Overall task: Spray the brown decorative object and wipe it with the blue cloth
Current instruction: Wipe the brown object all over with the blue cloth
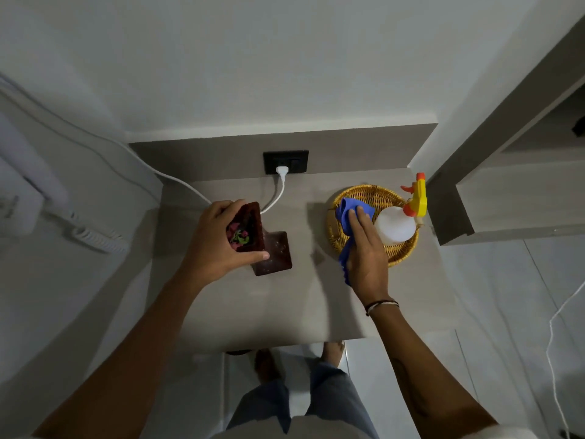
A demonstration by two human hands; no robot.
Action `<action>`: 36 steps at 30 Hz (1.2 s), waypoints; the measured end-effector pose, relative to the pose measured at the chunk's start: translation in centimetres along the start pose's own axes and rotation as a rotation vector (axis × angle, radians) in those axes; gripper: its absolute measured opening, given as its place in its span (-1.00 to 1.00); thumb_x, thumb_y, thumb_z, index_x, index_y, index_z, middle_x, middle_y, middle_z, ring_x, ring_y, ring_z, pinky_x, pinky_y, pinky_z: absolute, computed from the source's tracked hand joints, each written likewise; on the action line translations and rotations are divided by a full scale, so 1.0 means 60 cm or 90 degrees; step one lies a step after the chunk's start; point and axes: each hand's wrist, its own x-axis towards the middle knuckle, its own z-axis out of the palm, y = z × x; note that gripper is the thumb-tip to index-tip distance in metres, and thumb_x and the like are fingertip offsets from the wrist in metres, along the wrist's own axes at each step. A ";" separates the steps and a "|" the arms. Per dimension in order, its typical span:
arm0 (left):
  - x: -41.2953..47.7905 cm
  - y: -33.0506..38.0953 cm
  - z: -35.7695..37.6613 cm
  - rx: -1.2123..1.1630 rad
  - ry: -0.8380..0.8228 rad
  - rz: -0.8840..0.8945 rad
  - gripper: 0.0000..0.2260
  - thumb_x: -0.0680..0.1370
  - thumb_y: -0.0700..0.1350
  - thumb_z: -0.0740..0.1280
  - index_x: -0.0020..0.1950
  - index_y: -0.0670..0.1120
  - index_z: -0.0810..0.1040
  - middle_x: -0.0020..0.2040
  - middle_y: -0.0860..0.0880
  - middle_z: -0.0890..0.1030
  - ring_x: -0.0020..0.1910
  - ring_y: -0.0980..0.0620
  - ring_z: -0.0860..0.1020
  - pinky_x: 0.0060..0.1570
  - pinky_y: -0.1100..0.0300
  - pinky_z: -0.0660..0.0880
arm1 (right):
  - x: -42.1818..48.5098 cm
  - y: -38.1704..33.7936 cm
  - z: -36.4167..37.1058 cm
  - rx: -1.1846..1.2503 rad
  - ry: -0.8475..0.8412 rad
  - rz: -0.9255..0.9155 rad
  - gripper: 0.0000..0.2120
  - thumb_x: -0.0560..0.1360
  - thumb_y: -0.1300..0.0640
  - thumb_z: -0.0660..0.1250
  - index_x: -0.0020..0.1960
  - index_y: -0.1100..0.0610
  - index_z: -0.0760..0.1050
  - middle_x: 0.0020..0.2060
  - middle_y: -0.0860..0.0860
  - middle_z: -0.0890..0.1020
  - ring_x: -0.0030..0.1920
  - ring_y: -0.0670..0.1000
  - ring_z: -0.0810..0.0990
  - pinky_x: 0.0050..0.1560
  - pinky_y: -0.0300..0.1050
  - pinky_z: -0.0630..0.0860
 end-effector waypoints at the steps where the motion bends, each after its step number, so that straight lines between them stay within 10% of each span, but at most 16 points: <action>1: -0.008 -0.013 -0.009 -0.005 0.002 0.002 0.01 0.22 0.33 0.68 0.60 0.07 0.44 0.44 -0.02 0.47 0.41 -0.02 0.41 0.37 0.08 0.42 | -0.010 -0.009 0.000 0.030 0.011 0.006 -0.21 0.50 0.51 0.44 0.65 0.22 0.27 0.64 0.16 0.34 0.63 0.22 0.33 0.61 0.15 0.25; 10: -0.067 -0.054 -0.004 -0.160 0.048 -0.027 0.00 0.14 0.29 0.65 0.50 -0.08 0.52 0.36 0.01 0.47 0.28 0.44 0.45 0.31 0.56 0.34 | -0.061 -0.114 0.020 0.199 -0.022 -0.030 -0.43 0.59 0.41 0.29 0.60 0.30 0.34 0.60 0.21 0.39 0.61 0.22 0.39 0.56 0.28 0.42; 14: -0.078 -0.061 0.010 -0.176 0.067 -0.038 -0.03 0.15 0.13 0.77 0.49 -0.11 0.52 0.35 -0.01 0.49 0.29 0.28 0.53 0.29 0.53 0.38 | -0.064 -0.188 0.033 0.243 -0.066 -0.093 -0.39 0.56 0.44 0.30 0.60 0.29 0.35 0.61 0.19 0.38 0.63 0.17 0.37 0.57 0.20 0.42; 21: -0.082 -0.053 0.017 -0.199 0.080 -0.017 -0.24 0.23 0.11 0.63 0.37 -0.16 0.61 0.30 -0.10 0.65 0.32 -0.15 0.65 0.34 -0.12 0.60 | -0.089 -0.278 0.073 0.199 -0.068 -0.262 -0.42 0.59 0.48 0.36 0.58 0.25 0.41 0.62 0.17 0.38 0.67 0.19 0.30 0.62 0.10 0.40; 27: -0.096 -0.078 0.029 -0.190 0.107 -0.023 -0.09 0.19 0.07 0.77 0.48 -0.11 0.57 0.29 0.24 0.46 0.31 0.46 0.47 0.29 0.54 0.39 | -0.052 -0.179 0.082 0.042 -0.172 -0.203 -0.31 0.53 0.41 0.40 0.63 0.17 0.35 0.65 0.15 0.32 0.67 0.24 0.26 0.53 0.20 0.49; 32: -0.096 -0.076 0.041 -0.199 0.121 -0.021 -0.05 0.18 -0.13 0.83 0.53 -0.15 0.54 0.31 0.17 0.46 0.34 0.46 0.45 0.27 0.59 0.37 | -0.017 -0.140 0.069 0.030 -0.221 -0.097 -0.21 0.49 0.49 0.37 0.66 0.13 0.29 0.69 0.08 0.21 0.71 0.17 0.15 0.62 0.20 0.36; 36: -0.082 -0.055 0.040 -0.209 0.117 0.001 -0.14 0.22 0.09 0.72 0.46 -0.16 0.59 0.32 -0.01 0.52 0.30 0.39 0.49 0.32 0.49 0.41 | -0.066 -0.241 0.087 0.240 -0.130 -0.129 -0.34 0.53 0.45 0.22 0.62 0.17 0.36 0.66 0.11 0.33 0.69 0.12 0.25 0.68 0.11 0.29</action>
